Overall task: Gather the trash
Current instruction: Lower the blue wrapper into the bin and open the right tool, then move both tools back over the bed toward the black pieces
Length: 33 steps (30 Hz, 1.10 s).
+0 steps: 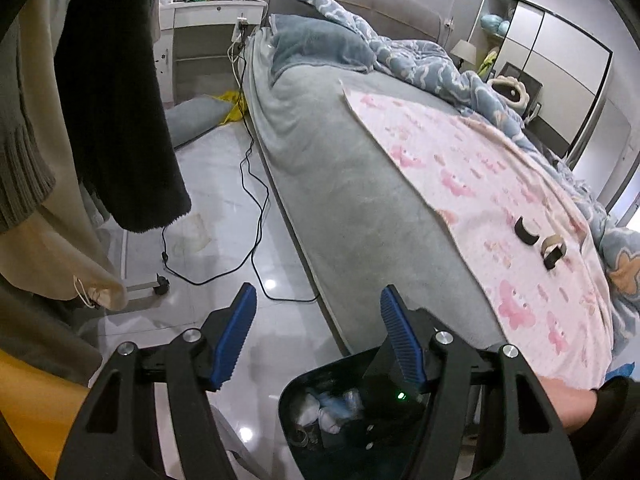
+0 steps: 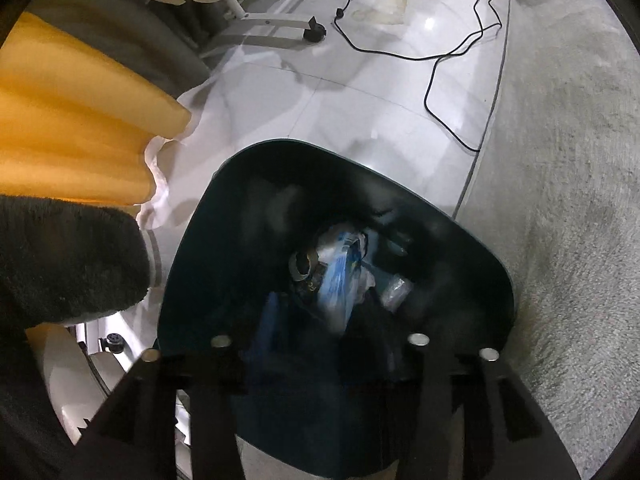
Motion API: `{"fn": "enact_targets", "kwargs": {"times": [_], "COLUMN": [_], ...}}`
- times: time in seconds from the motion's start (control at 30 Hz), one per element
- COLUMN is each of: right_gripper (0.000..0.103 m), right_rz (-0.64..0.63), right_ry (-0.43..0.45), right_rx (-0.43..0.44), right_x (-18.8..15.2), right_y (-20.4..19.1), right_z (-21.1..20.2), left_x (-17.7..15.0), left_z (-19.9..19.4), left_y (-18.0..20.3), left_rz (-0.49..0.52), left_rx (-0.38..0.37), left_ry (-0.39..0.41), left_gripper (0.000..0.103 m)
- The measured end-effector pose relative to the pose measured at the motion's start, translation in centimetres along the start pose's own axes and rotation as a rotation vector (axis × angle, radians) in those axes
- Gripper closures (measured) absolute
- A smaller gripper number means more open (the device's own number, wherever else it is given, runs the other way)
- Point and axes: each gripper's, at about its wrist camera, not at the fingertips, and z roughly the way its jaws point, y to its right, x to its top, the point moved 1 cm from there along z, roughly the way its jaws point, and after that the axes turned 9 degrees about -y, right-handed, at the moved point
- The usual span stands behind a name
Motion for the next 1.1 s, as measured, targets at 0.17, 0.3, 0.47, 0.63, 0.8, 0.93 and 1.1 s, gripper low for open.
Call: {"fn": "enact_targets", "kwargs": {"times": [0.17, 0.3, 0.47, 0.63, 0.8, 0.93, 1.1], "right_gripper": [0.046, 0.043, 0.039, 0.037, 0.037, 0.035, 0.034], "right_rz": [0.000, 0.003, 0.013, 0.029, 0.051, 0.089, 0.122], "right_ry": [0.018, 0.069, 0.163, 0.265, 0.411, 0.511, 0.600], "right_rx": [0.006, 0.022, 0.069, 0.090, 0.148, 0.197, 0.166], "right_x": [-0.4, -0.8, -1.5, -2.8, -4.8, -6.6, -8.8], "right_y": [-0.4, -0.7, -1.0, -0.7, 0.5, 1.7, 3.3], "right_z": [-0.9, -2.9, -5.9, -8.9, -12.3, -14.9, -17.3], "left_x": [1.1, 1.9, 2.6, 3.5, 4.1, 4.5, 4.7], "left_z": [-1.9, -3.3, -3.9, -4.6, -5.0, -5.0, -4.5], "left_y": [1.2, 2.3, 3.6, 5.2, 6.9, 8.2, 9.5], "left_rz": [0.024, 0.043, 0.042, 0.042, 0.044, 0.051, 0.051], "left_rx": [0.012, 0.021, 0.006, -0.015, -0.033, -0.036, -0.050], "left_ry": [0.075, 0.136, 0.165, 0.198, 0.224, 0.239, 0.235], "left_gripper": [0.036, 0.036, 0.036, 0.036, 0.036, 0.036, 0.036]}}
